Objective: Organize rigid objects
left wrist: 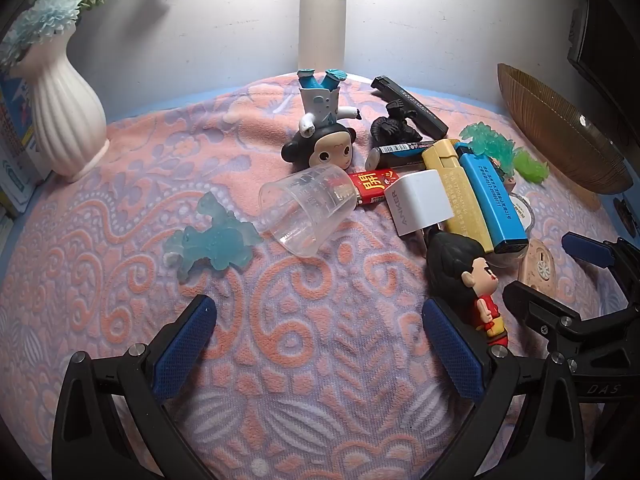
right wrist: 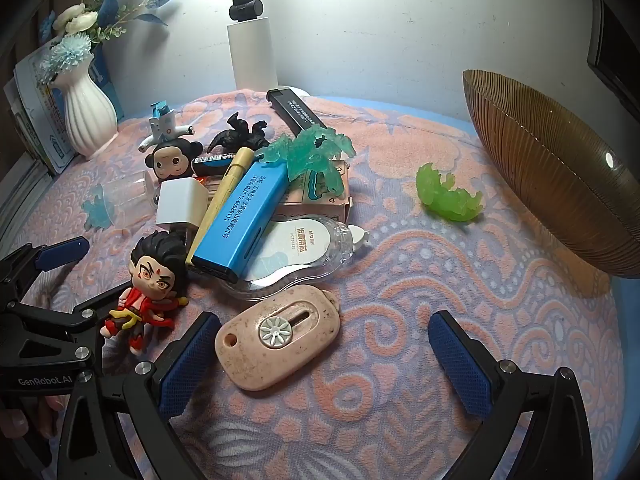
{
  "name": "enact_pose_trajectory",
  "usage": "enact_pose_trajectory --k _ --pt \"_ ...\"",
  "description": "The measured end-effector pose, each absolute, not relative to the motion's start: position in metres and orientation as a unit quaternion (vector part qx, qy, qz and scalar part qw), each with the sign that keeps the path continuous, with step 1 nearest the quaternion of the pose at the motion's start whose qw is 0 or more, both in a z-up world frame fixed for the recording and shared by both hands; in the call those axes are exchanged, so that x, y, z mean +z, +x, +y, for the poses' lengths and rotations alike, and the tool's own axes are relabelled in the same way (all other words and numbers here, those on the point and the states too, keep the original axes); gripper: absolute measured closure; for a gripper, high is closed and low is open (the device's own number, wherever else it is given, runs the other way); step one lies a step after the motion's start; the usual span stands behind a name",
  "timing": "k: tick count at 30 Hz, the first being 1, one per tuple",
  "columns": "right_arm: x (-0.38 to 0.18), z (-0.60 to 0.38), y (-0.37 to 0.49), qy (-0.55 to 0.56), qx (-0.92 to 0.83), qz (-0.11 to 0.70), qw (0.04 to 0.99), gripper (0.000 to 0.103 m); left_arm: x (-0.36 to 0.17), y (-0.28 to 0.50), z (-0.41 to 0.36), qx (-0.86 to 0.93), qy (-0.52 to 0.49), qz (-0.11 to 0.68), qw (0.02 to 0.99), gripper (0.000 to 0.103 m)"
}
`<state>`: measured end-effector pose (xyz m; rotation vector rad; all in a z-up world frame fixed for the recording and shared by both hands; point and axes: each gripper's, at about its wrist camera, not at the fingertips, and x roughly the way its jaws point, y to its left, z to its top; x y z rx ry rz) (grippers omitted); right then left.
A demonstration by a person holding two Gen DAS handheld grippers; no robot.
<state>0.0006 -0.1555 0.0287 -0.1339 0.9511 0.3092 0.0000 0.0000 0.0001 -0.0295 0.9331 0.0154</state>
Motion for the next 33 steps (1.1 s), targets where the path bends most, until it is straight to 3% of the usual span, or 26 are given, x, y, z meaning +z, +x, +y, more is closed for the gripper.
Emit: enact_pose_trajectory --k 33 --pt "0.0288 -0.1554 0.0007 -0.065 0.148 0.456 0.875 0.000 0.0003 -0.0013 0.0028 0.008 -0.014 0.450 0.893 0.000"
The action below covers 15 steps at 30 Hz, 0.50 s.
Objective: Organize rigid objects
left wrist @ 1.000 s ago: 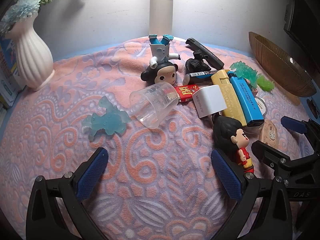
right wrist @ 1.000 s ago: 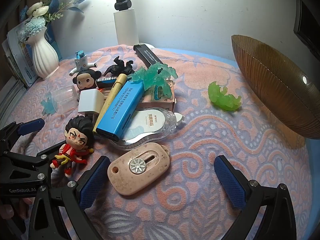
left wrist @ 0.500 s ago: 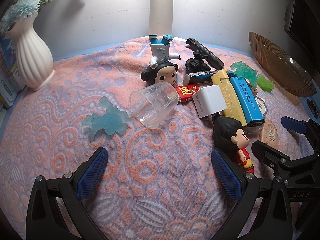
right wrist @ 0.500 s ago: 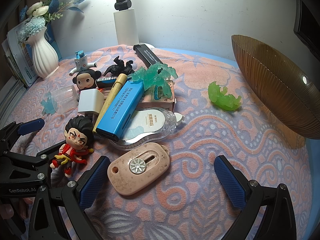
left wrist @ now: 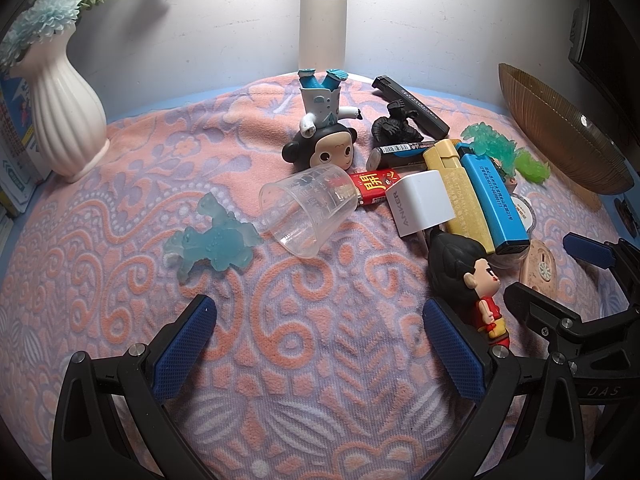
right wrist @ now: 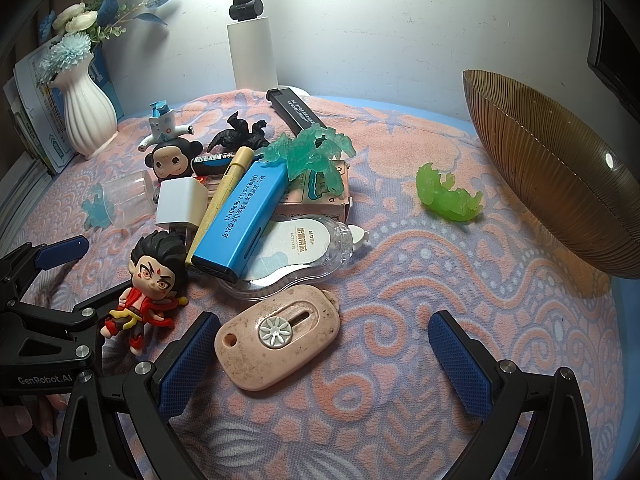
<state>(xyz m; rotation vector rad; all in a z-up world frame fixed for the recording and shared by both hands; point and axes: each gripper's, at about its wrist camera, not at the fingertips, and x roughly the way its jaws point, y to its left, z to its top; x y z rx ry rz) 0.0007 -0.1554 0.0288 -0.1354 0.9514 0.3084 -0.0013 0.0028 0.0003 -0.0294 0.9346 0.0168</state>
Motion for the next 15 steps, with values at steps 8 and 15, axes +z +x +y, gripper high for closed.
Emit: enact_pose_trajectory --k 8,15 --pt "0.0287 -0.1558 0.0009 -0.065 0.148 0.456 0.875 0.000 -0.0010 0.0022 0.0001 0.009 -0.012 0.451 0.892 0.000" --pt "0.0279 -0.1543 0.0015 -0.067 0.145 0.456 0.876 0.000 -0.0011 0.0010 0.0011 0.009 -0.013 0.451 0.892 0.000"
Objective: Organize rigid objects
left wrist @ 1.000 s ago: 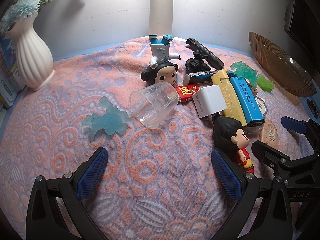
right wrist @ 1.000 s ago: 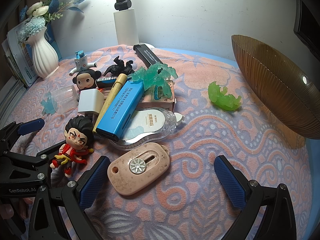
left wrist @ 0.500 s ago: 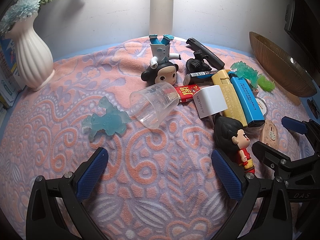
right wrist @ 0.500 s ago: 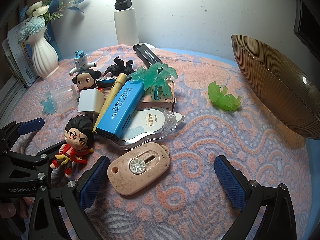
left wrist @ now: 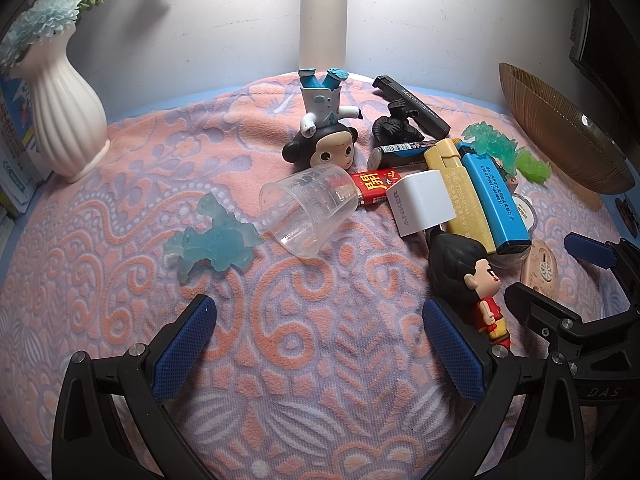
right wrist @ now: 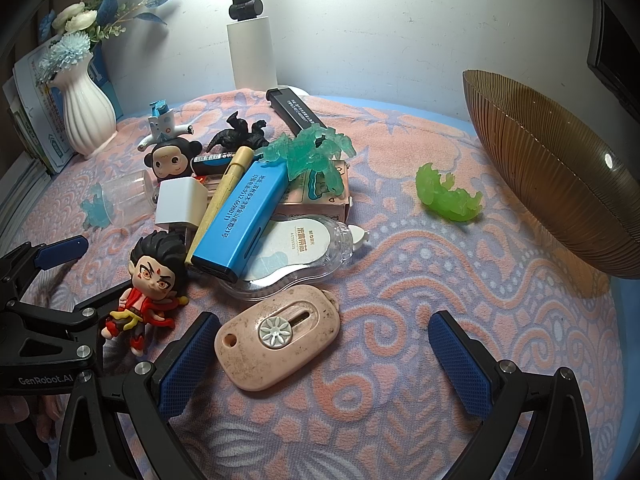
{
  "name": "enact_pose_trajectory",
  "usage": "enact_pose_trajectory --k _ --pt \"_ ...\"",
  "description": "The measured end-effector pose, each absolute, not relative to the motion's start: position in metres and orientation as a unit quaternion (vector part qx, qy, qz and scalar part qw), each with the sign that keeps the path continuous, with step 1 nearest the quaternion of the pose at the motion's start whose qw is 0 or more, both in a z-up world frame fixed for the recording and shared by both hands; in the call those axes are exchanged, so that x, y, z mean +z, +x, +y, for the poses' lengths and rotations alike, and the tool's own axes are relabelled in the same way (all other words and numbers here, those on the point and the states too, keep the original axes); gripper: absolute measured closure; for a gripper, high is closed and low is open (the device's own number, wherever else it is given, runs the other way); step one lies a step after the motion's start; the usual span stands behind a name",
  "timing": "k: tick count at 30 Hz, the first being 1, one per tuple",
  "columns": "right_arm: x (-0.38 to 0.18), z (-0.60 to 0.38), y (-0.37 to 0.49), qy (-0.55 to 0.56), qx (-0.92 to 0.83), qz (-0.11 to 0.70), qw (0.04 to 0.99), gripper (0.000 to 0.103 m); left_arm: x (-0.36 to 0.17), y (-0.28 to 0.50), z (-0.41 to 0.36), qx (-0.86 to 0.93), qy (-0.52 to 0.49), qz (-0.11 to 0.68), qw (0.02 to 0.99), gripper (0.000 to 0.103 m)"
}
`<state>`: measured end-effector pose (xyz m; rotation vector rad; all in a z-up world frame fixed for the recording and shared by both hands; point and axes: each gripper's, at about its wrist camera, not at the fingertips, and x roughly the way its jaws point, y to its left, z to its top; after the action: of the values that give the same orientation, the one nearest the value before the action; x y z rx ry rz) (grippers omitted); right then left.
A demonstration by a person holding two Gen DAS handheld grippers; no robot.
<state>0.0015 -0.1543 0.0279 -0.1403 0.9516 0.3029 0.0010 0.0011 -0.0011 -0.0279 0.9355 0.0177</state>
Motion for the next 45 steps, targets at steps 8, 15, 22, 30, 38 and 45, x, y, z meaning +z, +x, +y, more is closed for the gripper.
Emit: enact_pose_trajectory --k 8,15,22,30,38,45 --pt "0.025 -0.152 0.005 -0.066 0.147 0.456 0.875 0.000 0.001 0.003 0.006 0.011 -0.017 0.451 0.892 0.001" --pt "0.026 -0.153 0.005 -0.066 0.147 0.456 0.875 0.000 0.001 0.003 0.007 0.011 -0.018 0.451 0.892 0.001" --pt "0.027 -0.153 0.005 -0.066 0.147 0.456 0.875 0.000 0.001 0.003 0.007 0.011 -0.017 0.451 0.892 0.001" --pt "0.032 -0.157 -0.004 -0.046 0.167 0.448 0.877 0.002 0.002 0.003 0.008 0.012 -0.016 0.451 0.892 0.000" --pt "0.040 -0.201 -0.021 0.086 0.241 0.423 0.869 0.050 0.002 0.003 0.008 0.011 -0.016 0.451 0.892 0.000" --pt "0.045 -0.165 -0.029 -0.009 0.254 0.429 0.867 0.050 0.011 -0.022 0.006 -0.019 -0.007 0.460 0.888 0.001"
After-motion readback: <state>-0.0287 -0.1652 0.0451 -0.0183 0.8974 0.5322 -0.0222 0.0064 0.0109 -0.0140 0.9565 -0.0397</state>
